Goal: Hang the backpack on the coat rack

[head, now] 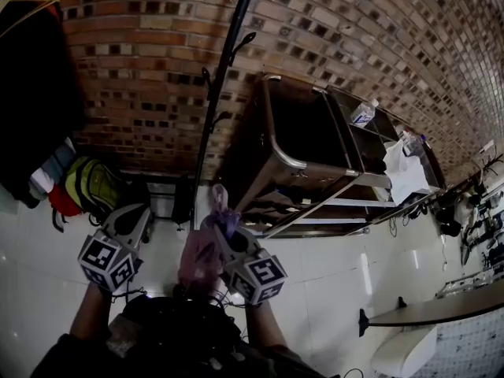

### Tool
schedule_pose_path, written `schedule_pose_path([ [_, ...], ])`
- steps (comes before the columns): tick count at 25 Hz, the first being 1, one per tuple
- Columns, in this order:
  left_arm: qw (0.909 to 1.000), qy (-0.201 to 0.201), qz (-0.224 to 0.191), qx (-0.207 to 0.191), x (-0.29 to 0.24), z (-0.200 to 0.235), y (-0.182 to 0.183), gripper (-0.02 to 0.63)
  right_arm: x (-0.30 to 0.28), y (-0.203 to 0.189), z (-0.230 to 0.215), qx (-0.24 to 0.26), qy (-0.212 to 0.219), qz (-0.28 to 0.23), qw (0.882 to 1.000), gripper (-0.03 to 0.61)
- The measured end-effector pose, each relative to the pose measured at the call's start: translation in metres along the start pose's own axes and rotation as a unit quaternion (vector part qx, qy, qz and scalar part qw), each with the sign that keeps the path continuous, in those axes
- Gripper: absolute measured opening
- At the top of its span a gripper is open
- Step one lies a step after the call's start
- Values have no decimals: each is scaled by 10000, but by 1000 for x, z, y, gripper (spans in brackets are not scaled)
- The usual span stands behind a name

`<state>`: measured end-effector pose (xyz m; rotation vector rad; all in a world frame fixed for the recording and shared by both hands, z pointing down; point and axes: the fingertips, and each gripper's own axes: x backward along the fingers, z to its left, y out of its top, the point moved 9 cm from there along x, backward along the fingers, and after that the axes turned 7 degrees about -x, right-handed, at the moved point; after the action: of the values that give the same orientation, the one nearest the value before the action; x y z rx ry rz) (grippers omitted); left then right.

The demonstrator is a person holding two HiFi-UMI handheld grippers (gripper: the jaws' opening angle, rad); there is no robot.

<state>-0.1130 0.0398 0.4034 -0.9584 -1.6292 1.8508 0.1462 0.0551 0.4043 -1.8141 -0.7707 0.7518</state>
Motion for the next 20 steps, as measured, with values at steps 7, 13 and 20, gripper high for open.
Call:
schedule_pose_path([
  [7, 10000, 45, -63, -16, -23, -1, 11, 35, -2, 17, -33, -24, -109, -124, 9999, 15],
  [13, 9999, 55, -62, 74, -43, 17, 10, 35, -16, 22, -54, -53, -285, -81, 9995, 15],
  [20, 9998, -110, -127, 84, -93, 54, 9, 35, -53, 26, -87, -135, -460, -19, 9989, 15],
])
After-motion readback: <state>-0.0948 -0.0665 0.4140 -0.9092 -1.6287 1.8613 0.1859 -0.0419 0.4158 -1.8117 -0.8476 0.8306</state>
